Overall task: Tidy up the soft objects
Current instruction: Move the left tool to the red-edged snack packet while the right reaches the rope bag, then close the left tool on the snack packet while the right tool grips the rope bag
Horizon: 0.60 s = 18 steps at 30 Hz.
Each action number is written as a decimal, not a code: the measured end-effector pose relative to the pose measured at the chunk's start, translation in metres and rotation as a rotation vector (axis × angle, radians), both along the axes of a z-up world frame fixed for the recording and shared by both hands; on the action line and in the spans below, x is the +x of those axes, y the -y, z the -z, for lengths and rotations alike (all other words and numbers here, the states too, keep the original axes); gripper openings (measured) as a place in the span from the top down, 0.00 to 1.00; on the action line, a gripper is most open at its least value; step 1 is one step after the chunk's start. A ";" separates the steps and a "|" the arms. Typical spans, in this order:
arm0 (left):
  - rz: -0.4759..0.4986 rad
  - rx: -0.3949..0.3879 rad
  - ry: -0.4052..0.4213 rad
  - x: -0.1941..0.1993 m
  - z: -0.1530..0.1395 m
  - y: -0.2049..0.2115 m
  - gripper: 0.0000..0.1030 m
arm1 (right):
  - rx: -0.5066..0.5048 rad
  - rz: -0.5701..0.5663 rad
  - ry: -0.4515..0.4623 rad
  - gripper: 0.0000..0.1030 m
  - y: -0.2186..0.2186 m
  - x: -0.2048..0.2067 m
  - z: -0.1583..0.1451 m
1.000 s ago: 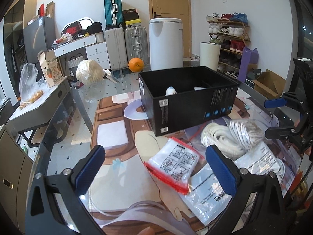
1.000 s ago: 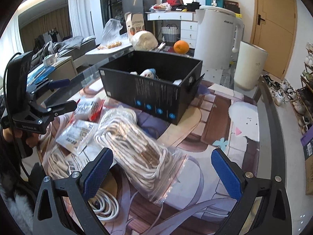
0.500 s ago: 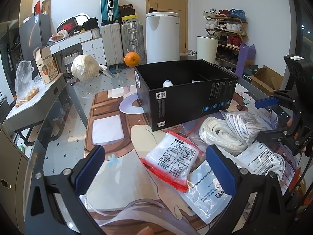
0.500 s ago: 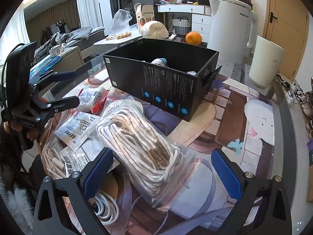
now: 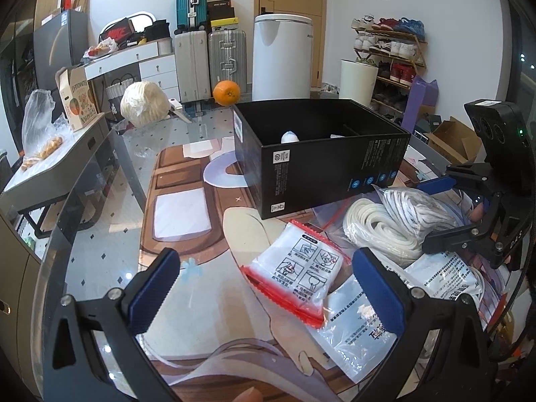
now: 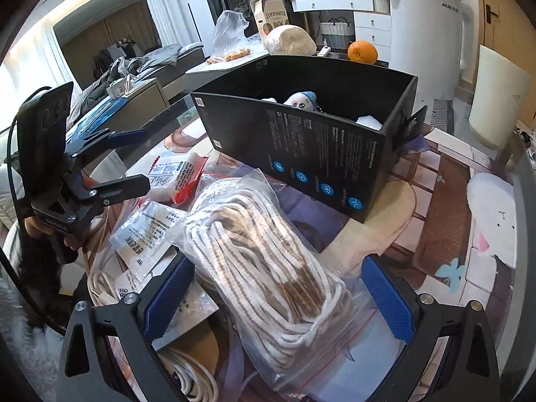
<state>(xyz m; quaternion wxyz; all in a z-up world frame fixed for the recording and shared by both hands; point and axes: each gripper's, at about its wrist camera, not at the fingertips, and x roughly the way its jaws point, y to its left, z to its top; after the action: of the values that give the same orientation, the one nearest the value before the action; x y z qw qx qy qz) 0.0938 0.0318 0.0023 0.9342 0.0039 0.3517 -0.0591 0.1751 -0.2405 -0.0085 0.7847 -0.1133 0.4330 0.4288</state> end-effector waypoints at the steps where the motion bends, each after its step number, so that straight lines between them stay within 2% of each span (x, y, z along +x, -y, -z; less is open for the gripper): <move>1: -0.002 -0.005 -0.003 0.000 0.000 -0.001 0.00 | 0.004 -0.003 -0.003 0.02 -0.001 0.000 0.000; 4: -0.002 -0.012 -0.011 0.002 0.001 -0.002 0.00 | 0.014 -0.015 -0.016 0.06 -0.004 -0.001 -0.001; 6: 0.000 -0.012 -0.016 0.002 0.001 -0.002 0.00 | 0.017 -0.017 -0.020 0.14 -0.004 -0.001 0.000; 18: 0.012 -0.014 -0.042 0.006 0.004 -0.002 0.00 | 0.040 -0.032 -0.035 0.35 0.004 -0.007 -0.003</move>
<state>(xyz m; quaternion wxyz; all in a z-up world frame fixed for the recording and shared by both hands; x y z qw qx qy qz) 0.1001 0.0339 -0.0015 0.9263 -0.0019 0.3706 -0.0676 0.1677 -0.2447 -0.0054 0.7722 -0.0970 0.4360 0.4519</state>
